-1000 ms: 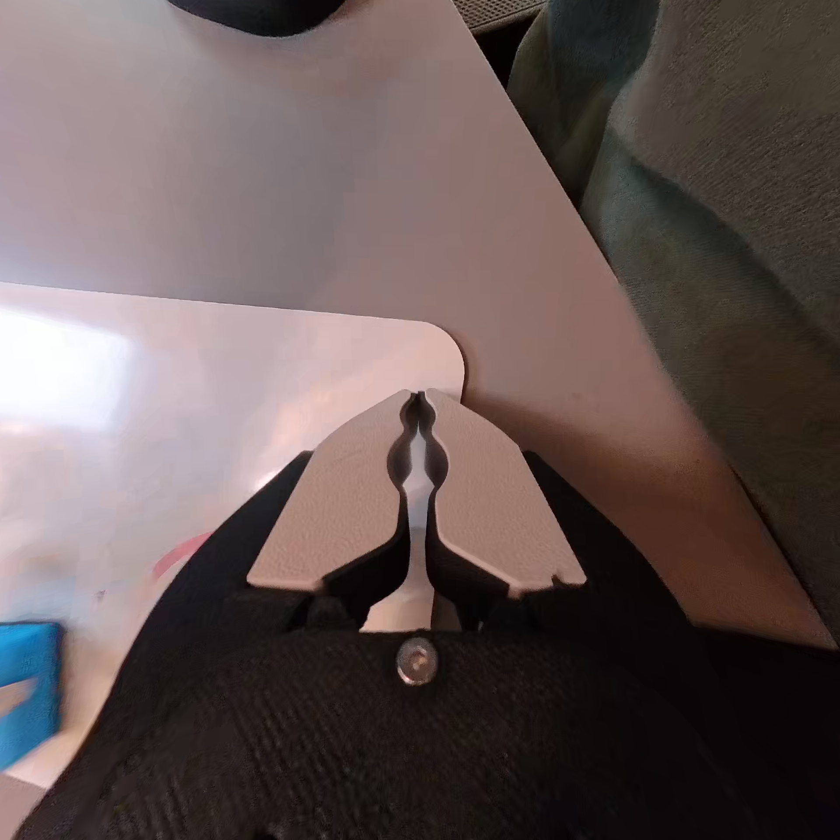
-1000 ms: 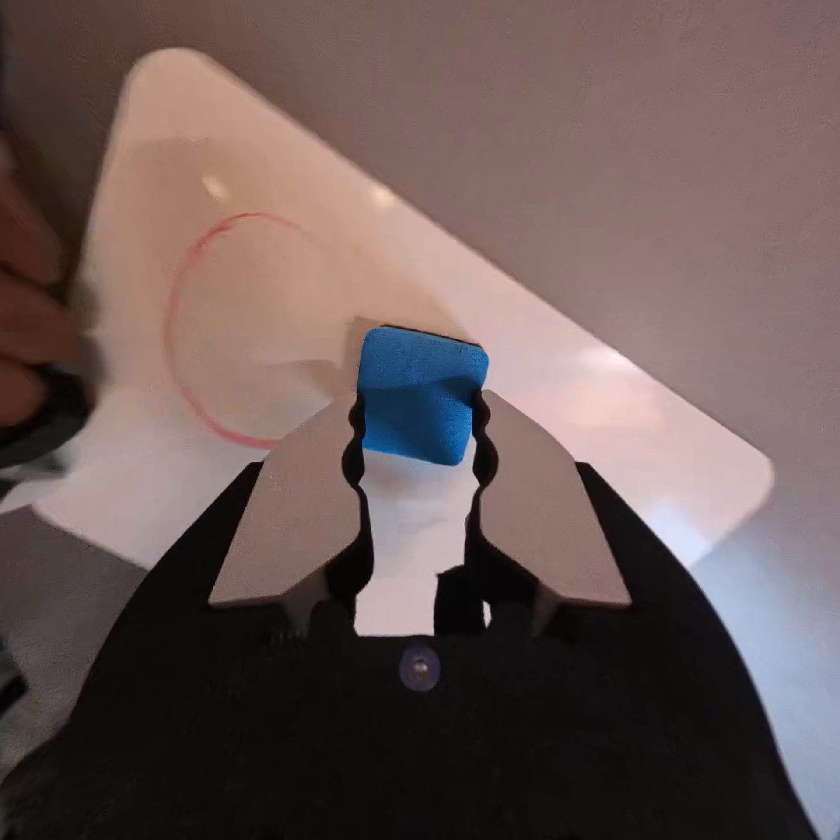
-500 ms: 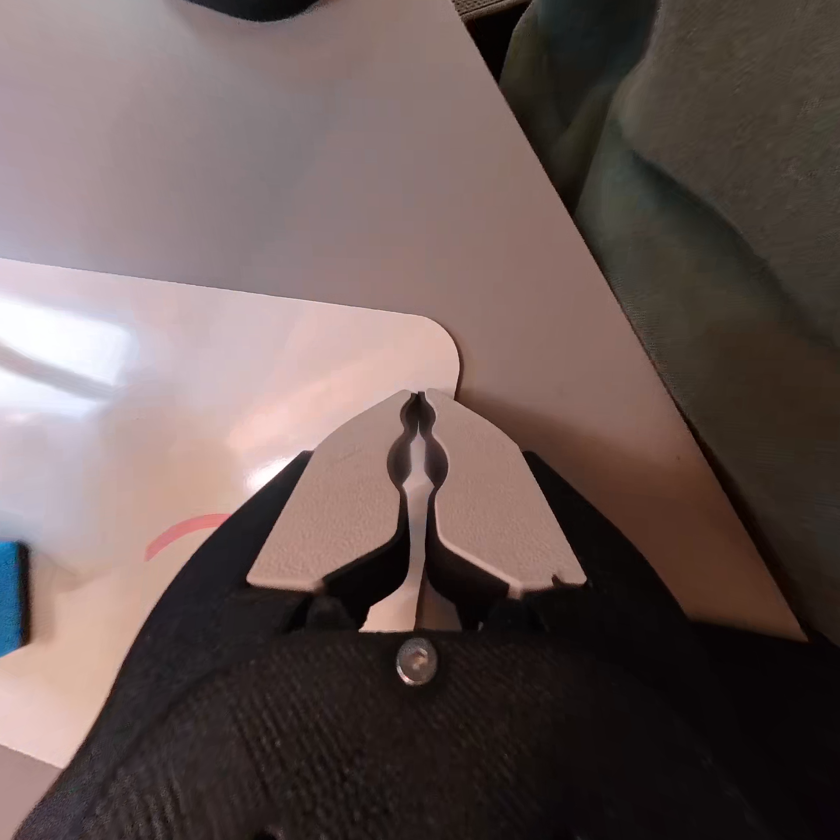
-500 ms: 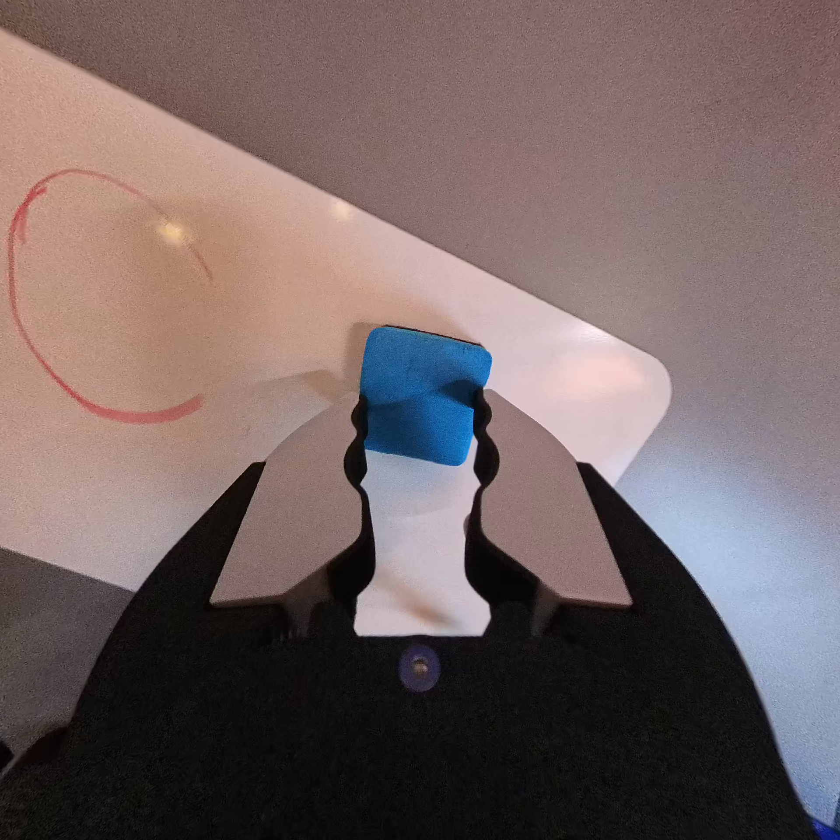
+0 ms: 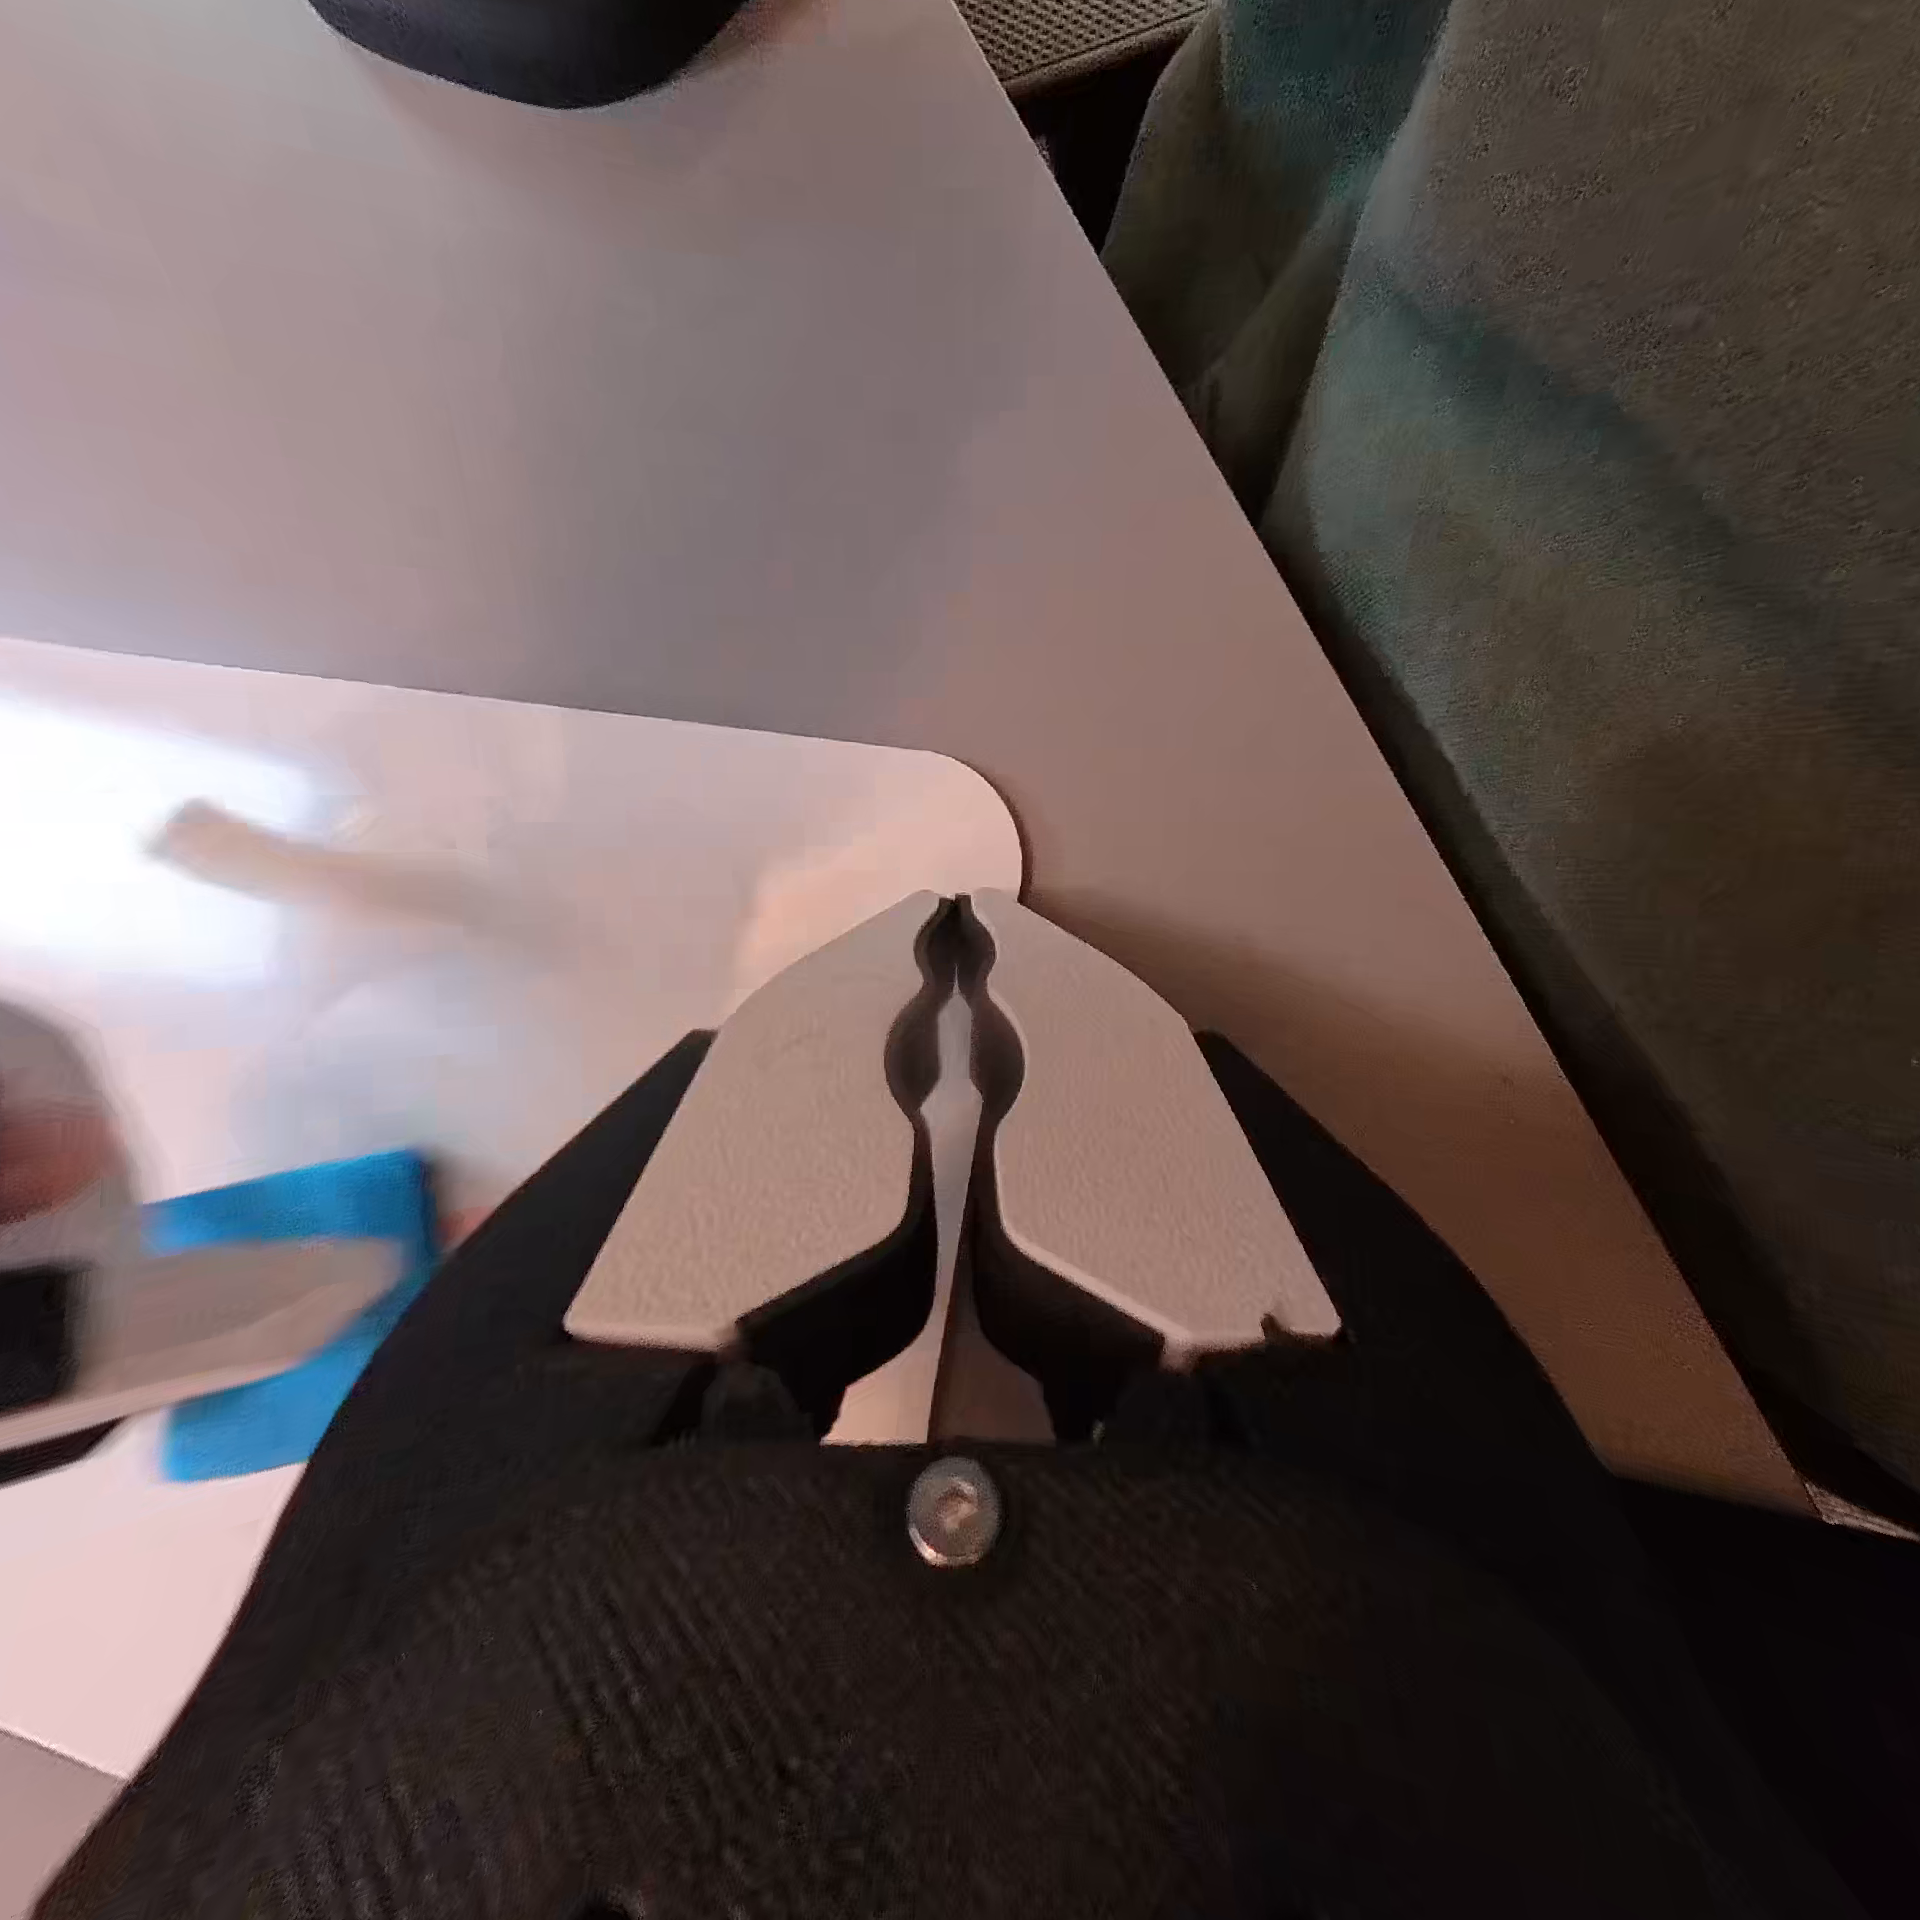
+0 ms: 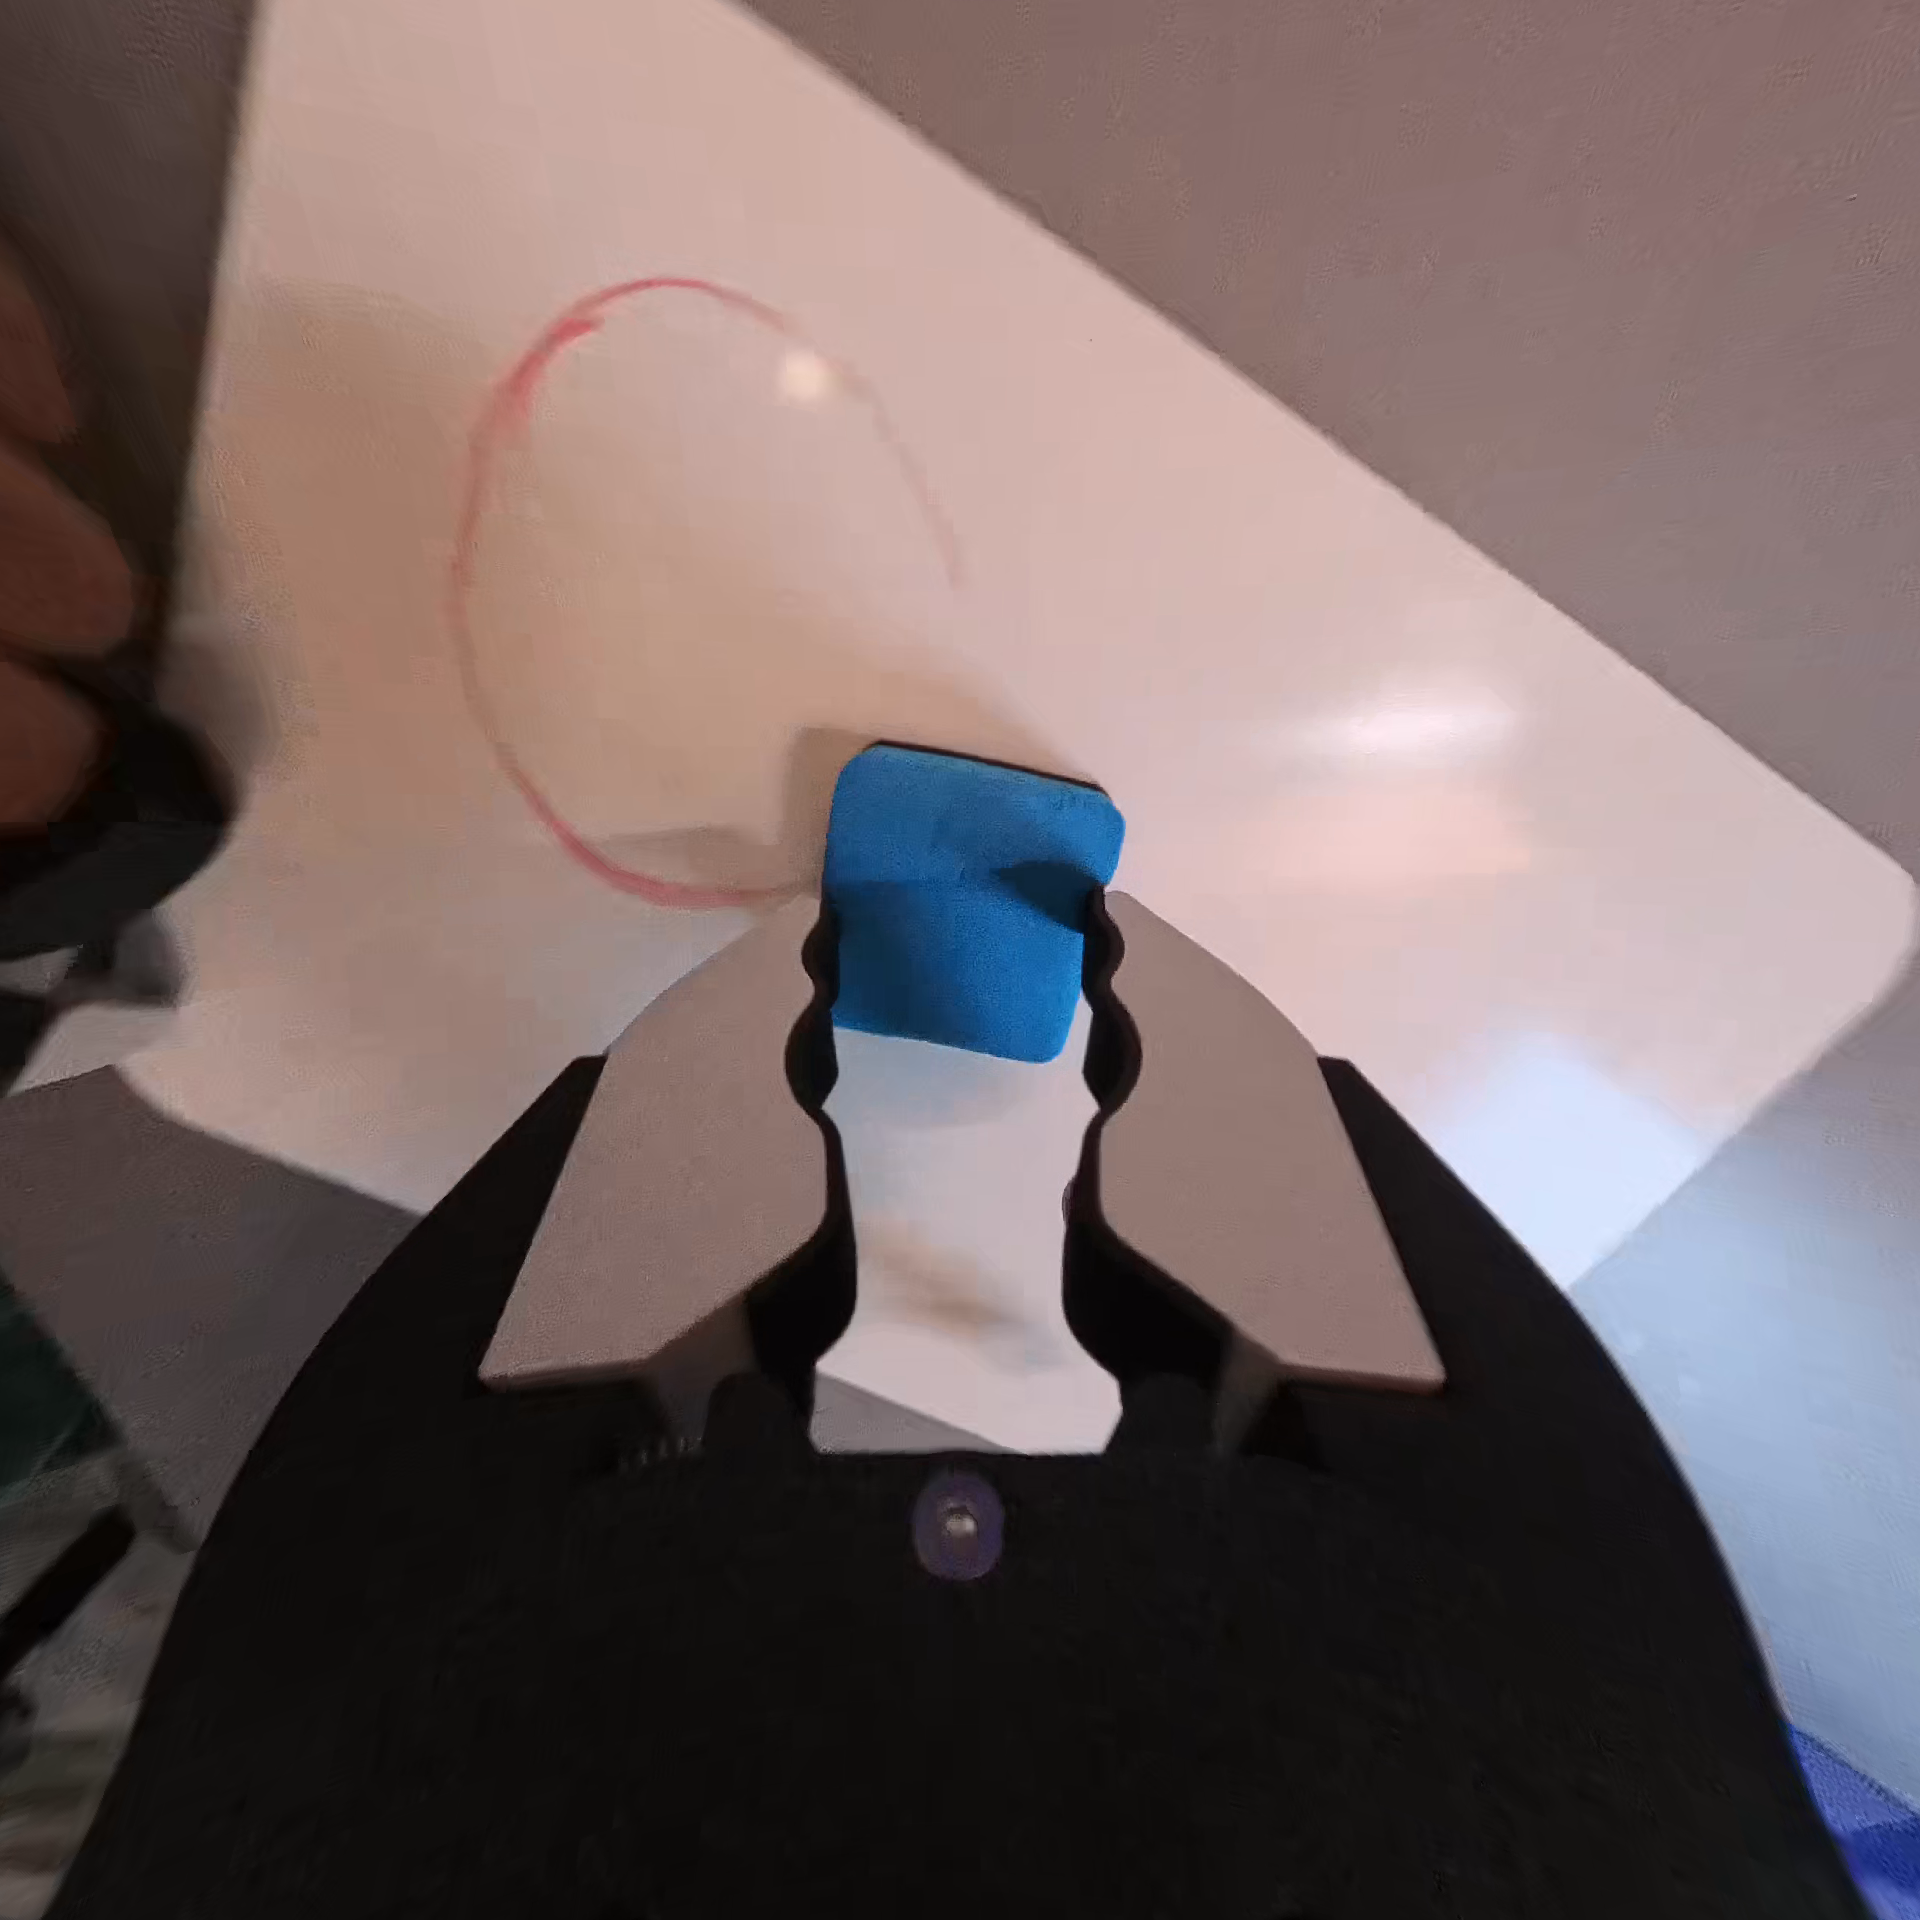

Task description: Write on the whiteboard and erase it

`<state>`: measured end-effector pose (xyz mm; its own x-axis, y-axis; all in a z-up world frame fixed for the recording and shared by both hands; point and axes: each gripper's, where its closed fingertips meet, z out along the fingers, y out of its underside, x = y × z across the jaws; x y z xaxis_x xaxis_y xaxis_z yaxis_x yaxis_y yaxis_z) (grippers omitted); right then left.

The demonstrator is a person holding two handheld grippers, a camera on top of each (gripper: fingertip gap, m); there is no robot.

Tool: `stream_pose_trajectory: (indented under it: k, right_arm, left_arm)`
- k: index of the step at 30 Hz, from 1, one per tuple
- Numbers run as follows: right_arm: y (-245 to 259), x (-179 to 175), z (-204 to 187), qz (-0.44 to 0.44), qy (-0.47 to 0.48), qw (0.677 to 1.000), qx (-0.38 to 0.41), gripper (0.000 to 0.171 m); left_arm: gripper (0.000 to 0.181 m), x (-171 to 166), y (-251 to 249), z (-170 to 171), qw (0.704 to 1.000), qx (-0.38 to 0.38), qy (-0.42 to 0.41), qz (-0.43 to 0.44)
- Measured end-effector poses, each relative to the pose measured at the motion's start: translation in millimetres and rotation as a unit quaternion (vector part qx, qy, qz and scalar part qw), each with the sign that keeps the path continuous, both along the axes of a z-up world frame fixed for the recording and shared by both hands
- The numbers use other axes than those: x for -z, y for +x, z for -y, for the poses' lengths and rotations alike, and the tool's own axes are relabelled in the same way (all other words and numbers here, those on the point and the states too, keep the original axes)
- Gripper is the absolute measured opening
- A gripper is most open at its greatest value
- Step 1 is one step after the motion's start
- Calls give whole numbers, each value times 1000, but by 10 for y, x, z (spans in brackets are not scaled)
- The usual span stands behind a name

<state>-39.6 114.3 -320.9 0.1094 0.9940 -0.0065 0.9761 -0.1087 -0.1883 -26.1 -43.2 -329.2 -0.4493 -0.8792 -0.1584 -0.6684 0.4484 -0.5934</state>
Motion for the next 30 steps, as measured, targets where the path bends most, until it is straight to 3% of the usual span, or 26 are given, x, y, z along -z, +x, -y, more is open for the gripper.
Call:
stream_pose_trajectory:
  k: [2, 4, 5, 8, 10, 14, 16, 19, 21, 24, 25, 27, 30]
  right_arm:
    - [-91, 2, 534, 8, -15, 998, -62, 46]
    - [-82, 1, 725, 16, -14, 997, -71, 46]
    - [-79, 1, 660, 12, -26, 998, -50, 46]
    - [-63, -2, -31, -2, 18, 999, 28, 46]
    - [-65, 2, -49, -7, 3, 1000, 31, 46]
    - [-110, 0, 793, 16, -42, 994, -101, 45]
    - [-163, 2, 649, 7, -36, 995, -89, 45]
    - [-212, 2, -136, -27, 9, 1000, -4, 46]
    - [-186, 5, -65, -22, -4, 1000, -14, 45]
    - [-265, 1, 627, -5, -44, 993, -113, 45]
    - [-342, 3, 698, -1, -38, 991, -129, 45]
    - [-553, 3, 484, -18, -18, 993, -113, 46]
    - [-591, 5, -219, -43, 11, 998, -32, 46]
  left_arm:
    - [0, -1, -6, 9, 1000, -6, -1, 7]
    - [0, -2, -4, 28, 1000, -11, -7, 15]
    - [0, -3, -4, 28, 1000, -13, -3, 19]
    - [0, -3, -3, 29, 999, -20, 7, 27]
    - [0, -3, -3, 24, 999, -26, 0, 33]
    - [0, -3, 11, 8, 999, -29, 5, 41]
    - [0, -2, 12, 6, 999, -30, 7, 40]
    - [0, -1, 12, 3, 999, -33, 9, 41]
    - [0, 1, 9, -5, 998, -34, 12, 42]
    - [0, 3, 7, -7, 999, -36, 2, 31]
    - [0, 4, 6, -6, 999, -36, -2, 29]
    - [0, 5, 3, -5, 999, -37, -1, 31]
    - [1, 5, 1, -7, 999, -42, 8, 32]
